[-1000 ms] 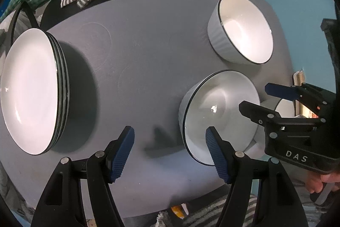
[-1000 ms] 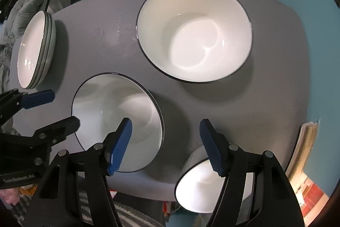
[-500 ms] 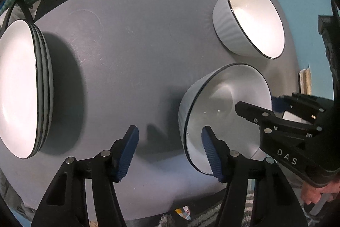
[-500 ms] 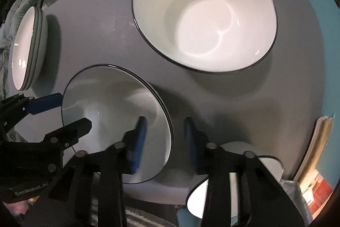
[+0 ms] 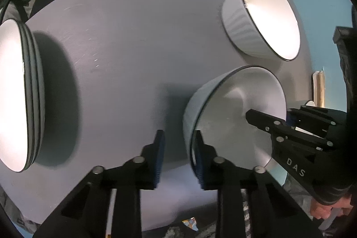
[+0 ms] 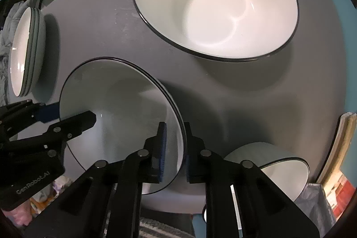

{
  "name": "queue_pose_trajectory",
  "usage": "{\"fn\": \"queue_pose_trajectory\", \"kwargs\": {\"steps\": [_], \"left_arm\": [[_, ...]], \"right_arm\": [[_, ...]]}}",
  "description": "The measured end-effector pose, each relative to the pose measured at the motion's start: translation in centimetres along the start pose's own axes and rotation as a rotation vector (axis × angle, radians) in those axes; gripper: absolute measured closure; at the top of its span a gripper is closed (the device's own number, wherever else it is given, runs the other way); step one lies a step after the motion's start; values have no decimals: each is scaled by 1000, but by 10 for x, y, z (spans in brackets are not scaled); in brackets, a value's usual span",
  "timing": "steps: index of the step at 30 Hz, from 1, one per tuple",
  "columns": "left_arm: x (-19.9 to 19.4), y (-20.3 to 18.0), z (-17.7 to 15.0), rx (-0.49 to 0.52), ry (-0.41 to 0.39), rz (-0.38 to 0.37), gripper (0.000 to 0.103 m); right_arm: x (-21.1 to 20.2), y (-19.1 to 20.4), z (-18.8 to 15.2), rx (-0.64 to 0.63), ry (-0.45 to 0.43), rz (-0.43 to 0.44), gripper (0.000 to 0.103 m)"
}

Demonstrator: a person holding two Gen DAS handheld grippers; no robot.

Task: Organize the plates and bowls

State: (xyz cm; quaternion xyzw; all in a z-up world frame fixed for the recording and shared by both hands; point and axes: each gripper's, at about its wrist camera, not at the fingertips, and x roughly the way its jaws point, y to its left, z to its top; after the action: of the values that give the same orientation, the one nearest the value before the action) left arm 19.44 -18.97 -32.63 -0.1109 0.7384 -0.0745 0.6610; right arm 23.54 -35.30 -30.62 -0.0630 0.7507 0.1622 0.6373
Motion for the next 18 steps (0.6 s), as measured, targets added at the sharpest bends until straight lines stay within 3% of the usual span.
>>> {"fn": "queue_pose_trajectory", "kwargs": {"steps": [2, 4, 14, 18], "left_arm": [[1, -5, -1, 19, -2, 2, 91], [1, -10, -2, 36, -3, 8, 93], [-6, -11, -4, 48, -12, 44, 94], [-18, -11, -12, 70, -25, 56, 94]], "right_arm": [[-2, 1, 0, 7, -4, 0, 95], [-5, -4, -1, 16, -7, 10, 96], [-10, -2, -7, 63, -3, 26, 97], [-24, -15, 6, 72, -12, 33, 97]]}}
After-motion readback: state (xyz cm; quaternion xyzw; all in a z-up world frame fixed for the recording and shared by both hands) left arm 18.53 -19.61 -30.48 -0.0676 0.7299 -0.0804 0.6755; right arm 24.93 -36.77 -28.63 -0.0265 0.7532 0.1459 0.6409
